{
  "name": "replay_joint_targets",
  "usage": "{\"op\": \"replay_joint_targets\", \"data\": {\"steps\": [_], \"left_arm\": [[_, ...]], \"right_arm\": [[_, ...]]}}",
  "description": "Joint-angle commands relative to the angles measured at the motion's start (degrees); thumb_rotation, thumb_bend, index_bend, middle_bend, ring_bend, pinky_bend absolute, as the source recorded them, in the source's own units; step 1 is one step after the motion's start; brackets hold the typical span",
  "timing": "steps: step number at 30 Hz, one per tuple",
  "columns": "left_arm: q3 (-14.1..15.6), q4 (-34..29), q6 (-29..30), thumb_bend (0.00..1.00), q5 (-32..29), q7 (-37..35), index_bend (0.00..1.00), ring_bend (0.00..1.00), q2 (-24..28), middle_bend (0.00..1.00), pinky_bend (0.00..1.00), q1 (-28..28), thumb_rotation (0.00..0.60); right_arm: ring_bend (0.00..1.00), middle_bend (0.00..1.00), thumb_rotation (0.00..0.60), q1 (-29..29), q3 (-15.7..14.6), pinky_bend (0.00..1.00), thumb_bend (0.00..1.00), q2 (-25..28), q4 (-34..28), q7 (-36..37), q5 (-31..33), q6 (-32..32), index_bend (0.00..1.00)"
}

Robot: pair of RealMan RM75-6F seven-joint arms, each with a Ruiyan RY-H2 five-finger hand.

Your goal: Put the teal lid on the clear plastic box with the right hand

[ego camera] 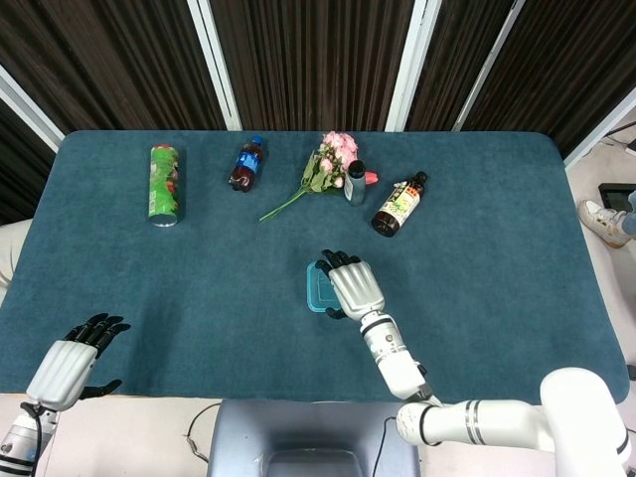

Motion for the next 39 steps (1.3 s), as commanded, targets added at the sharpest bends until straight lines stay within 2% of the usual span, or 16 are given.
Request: {"op": "replay_joint_targets", "data": {"steps": [1, 18, 30, 39], "left_arm": [[0.0, 0.0, 0.0, 0.74, 0.0, 0.0, 0.23, 0.13, 0.0, 0.17, 0.30, 0.0, 0.600], [0.1, 0.1, 0.1, 0.74, 0.0, -1.0, 0.23, 0.13, 0.4, 0.17, 0.30, 0.1, 0.600], [0.1, 0.0, -0.2, 0.74, -0.2, -1.0, 0.23, 0.13, 0.4, 0.17, 0.30, 0.0, 0.600], [0.1, -0.1, -0.2, 0.74, -0.1, -1.1, 0.23, 0.13, 0.6, 0.17, 0.30, 0.0, 0.600]], "right_arm": [[0.22, 0.25, 0.600, 0.7, 0.4, 0.41, 0.32, -1.4, 1.7, 0.2, 0.0, -0.4, 0.37], [0.22, 0.25, 0.600, 3.1, 1.4, 0.41, 0.32, -7.7, 8.7, 0.4, -1.3, -1.1, 0.38], [0.22, 0.25, 0.600, 3.1, 2.7, 0.41, 0.32, -8.3, 10.6, 1.0, -1.0, -1.7, 0.38], [0.22, 0.25, 0.600, 3.3, 2.4, 0.41, 0.32, -9.4, 12.9, 1.6, -0.9, -3.3, 0.38]]}}
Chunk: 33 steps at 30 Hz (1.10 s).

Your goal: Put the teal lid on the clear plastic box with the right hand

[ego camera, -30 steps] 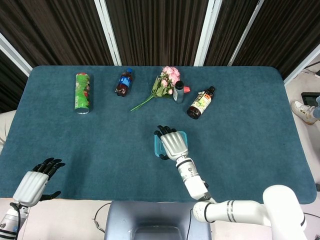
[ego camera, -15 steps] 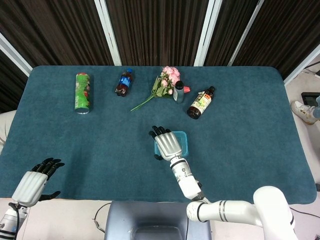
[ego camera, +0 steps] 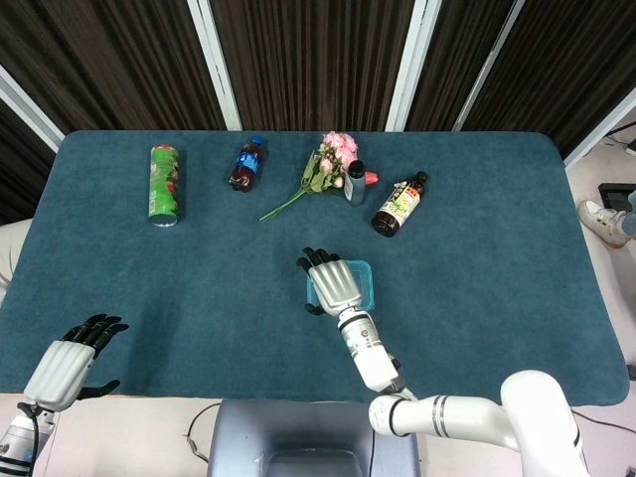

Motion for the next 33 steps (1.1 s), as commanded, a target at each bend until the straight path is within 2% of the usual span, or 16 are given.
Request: {"op": "replay_joint_targets", "data": {"steps": [1, 17, 33], "left_arm": [[0.0, 0.0, 0.1, 0.74, 0.0, -0.1, 0.23, 0.13, 0.0, 0.17, 0.30, 0.0, 0.600], [-0.1, -0.2, 0.0, 0.74, -0.2, 0.1, 0.23, 0.13, 0.0, 0.17, 0.30, 0.1, 0.600], [0.0, 0.0, -0.1, 0.74, -0.1, 0.1, 0.23, 0.13, -0.1, 0.17, 0.30, 0.0, 0.600]], "right_arm": [[0.22, 0.25, 0.600, 0.0, -0.2, 0.41, 0.32, -0.3, 0.5, 0.1, 0.0, -0.3, 0.38], [0.22, 0.25, 0.600, -1.0, -0.9, 0.41, 0.32, -0.7, 3.6, 1.4, -0.2, -2.0, 0.38], [0.22, 0.25, 0.600, -2.6, -1.6, 0.41, 0.32, -0.1, 6.4, 5.8, -1.4, -5.2, 0.38]]}}
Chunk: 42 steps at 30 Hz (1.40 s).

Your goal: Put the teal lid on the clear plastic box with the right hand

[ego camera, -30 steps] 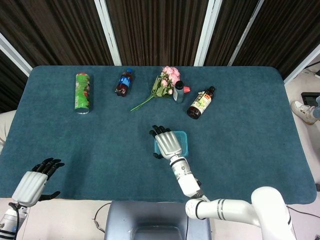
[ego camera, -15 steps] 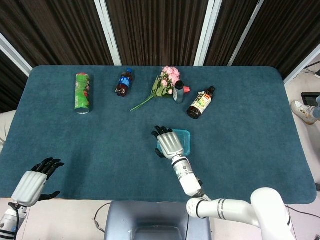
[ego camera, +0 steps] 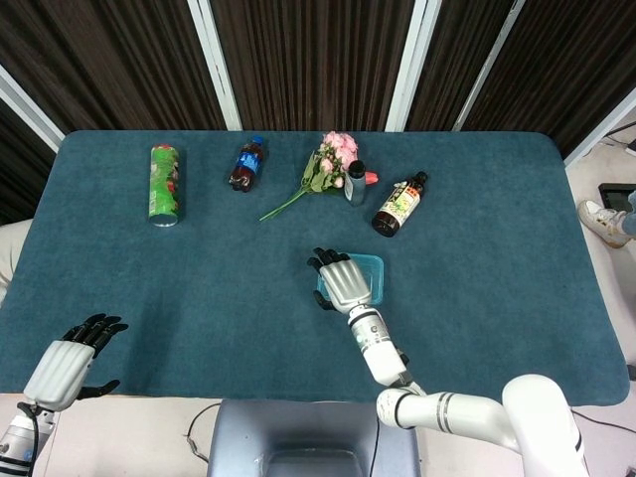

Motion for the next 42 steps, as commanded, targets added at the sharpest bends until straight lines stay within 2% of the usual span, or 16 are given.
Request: {"op": "replay_joint_targets", "data": {"steps": [1, 11, 15, 21, 27, 33, 35, 38, 39, 42], "left_arm": [[0.0, 0.0, 0.0, 0.74, 0.0, 0.0, 0.23, 0.13, 0.0, 0.17, 0.30, 0.0, 0.600], [0.0, -0.1, -0.2, 0.74, -0.1, 0.2, 0.23, 0.13, 0.0, 0.17, 0.30, 0.0, 0.600], [0.0, -0.1, -0.2, 0.74, -0.2, 0.1, 0.23, 0.13, 0.0, 0.17, 0.30, 0.0, 0.600], [0.0, -0.1, -0.1, 0.74, -0.1, 0.2, 0.23, 0.13, 0.0, 0.17, 0.30, 0.0, 0.600], [0.0, -0.1, -0.4, 0.74, -0.3, 0.7, 0.23, 0.13, -0.1, 0.17, 0.30, -0.1, 0.600], [0.0, -0.1, -0.6, 0.74, -0.3, 0.9, 0.23, 0.13, -0.2, 0.17, 0.30, -0.1, 0.600], [-0.1, -0.1, -0.5, 0.74, -0.3, 1.0, 0.23, 0.13, -0.3, 0.17, 0.30, -0.1, 0.600], [-0.1, 0.1, 0.2, 0.74, -0.1, 1.0, 0.23, 0.13, -0.3, 0.17, 0.30, 0.1, 0.600], [-0.2, 0.1, 0.8, 0.74, 0.2, 0.7, 0.23, 0.13, -0.2, 0.17, 0.30, 0.3, 0.600], [-0.2, 0.3, 1.9, 0.74, 0.7, 0.3, 0.23, 0.13, -0.3, 0.17, 0.30, 0.6, 0.600]], "right_arm": [[0.22, 0.25, 0.600, -0.3, -0.2, 0.41, 0.32, 0.2, 0.3, 0.8, -0.6, -0.5, 0.38], [0.22, 0.25, 0.600, -1.1, -0.7, 0.41, 0.32, 0.4, 1.4, 3.6, -2.4, -1.8, 0.38], [0.22, 0.25, 0.600, -1.5, -0.4, 0.41, 0.32, 1.3, -0.6, 4.5, -3.9, -0.9, 0.38], [0.22, 0.25, 0.600, -3.4, -1.0, 0.41, 0.32, 5.1, -8.3, 5.0, -8.5, 3.5, 0.38], [0.22, 0.25, 0.600, -6.4, -1.8, 0.41, 0.32, 11.3, -19.5, 3.5, -11.1, 8.4, 0.36], [0.22, 0.25, 0.600, -8.4, -2.1, 0.41, 0.32, 15.2, -24.8, 3.2, -13.6, 11.9, 0.35], [0.21, 0.25, 0.600, -10.6, -3.4, 0.41, 0.32, 18.8, -28.9, 2.7, -15.7, 14.8, 0.34], [0.16, 0.24, 0.600, -15.5, -7.4, 0.32, 0.28, 25.0, -32.6, -2.7, -17.8, 21.2, 0.27], [0.13, 0.22, 0.600, -18.6, -10.2, 0.27, 0.24, 27.5, -33.2, -5.0, -19.9, 25.4, 0.23], [0.06, 0.11, 0.600, -23.6, -14.3, 0.22, 0.15, 29.8, -30.9, -4.1, -24.4, 31.0, 0.11]]}}
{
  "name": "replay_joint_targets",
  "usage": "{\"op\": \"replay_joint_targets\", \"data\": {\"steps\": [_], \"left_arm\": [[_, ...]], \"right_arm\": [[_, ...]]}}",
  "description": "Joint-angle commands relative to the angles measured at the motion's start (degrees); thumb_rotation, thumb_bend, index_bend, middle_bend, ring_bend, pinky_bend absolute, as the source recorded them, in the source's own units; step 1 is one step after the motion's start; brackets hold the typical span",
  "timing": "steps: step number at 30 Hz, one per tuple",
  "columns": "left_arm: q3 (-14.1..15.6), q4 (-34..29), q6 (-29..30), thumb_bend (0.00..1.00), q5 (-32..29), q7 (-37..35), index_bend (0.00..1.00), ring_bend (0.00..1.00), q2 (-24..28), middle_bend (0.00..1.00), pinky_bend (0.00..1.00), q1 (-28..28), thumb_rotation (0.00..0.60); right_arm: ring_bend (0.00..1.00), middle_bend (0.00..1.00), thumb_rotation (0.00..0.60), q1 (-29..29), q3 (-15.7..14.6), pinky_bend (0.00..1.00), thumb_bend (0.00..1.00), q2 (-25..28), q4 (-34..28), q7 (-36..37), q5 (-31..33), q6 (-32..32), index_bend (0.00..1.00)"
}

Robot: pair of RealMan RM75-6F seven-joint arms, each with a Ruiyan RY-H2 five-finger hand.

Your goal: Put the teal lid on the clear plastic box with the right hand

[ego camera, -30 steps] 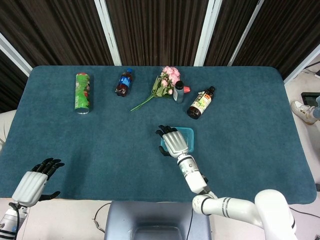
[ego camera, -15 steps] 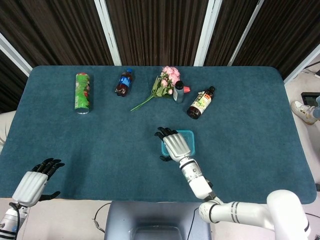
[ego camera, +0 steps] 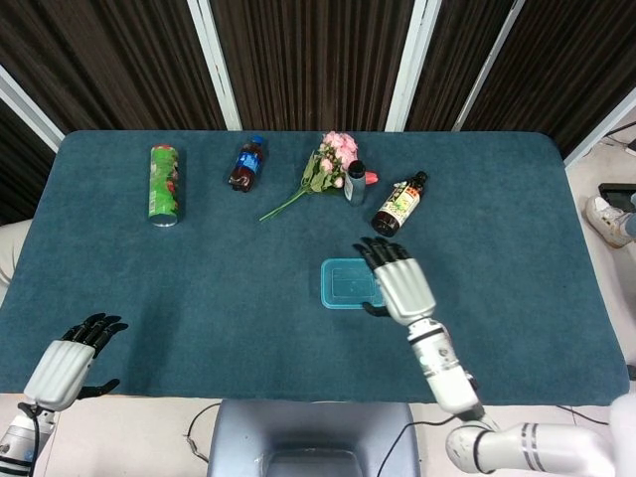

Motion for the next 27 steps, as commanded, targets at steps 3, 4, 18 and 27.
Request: {"op": "replay_joint_targets", "data": {"steps": [3, 4, 18, 27], "left_arm": [[-0.1, 0.4, 1.5, 0.74, 0.8, -0.4, 0.23, 0.13, -0.1, 0.17, 0.30, 0.6, 0.600], [-0.1, 0.5, 1.7, 0.74, 0.8, -0.4, 0.23, 0.13, -0.2, 0.17, 0.30, 0.6, 0.600], [-0.2, 0.4, 2.3, 0.74, 1.0, 1.0, 0.23, 0.13, -0.6, 0.17, 0.30, 1.0, 0.600], [-0.2, 0.2, 1.8, 0.74, 0.9, 1.1, 0.23, 0.13, -0.6, 0.17, 0.30, 0.9, 0.600]], "right_arm": [[0.00, 0.02, 0.600, -12.8, -9.4, 0.21, 0.12, 7.4, 3.4, 2.2, -9.3, 13.2, 0.01], [0.00, 0.00, 0.600, -13.9, -9.8, 0.21, 0.12, 7.5, 4.9, 4.3, -9.9, 13.9, 0.00], [0.00, 0.00, 0.600, -19.9, -8.4, 0.20, 0.12, 5.8, 18.1, 20.6, -12.6, 12.5, 0.00], [0.00, 0.00, 0.600, -21.1, -7.4, 0.20, 0.12, 5.9, 18.2, 21.5, -14.8, 11.3, 0.00]]}}
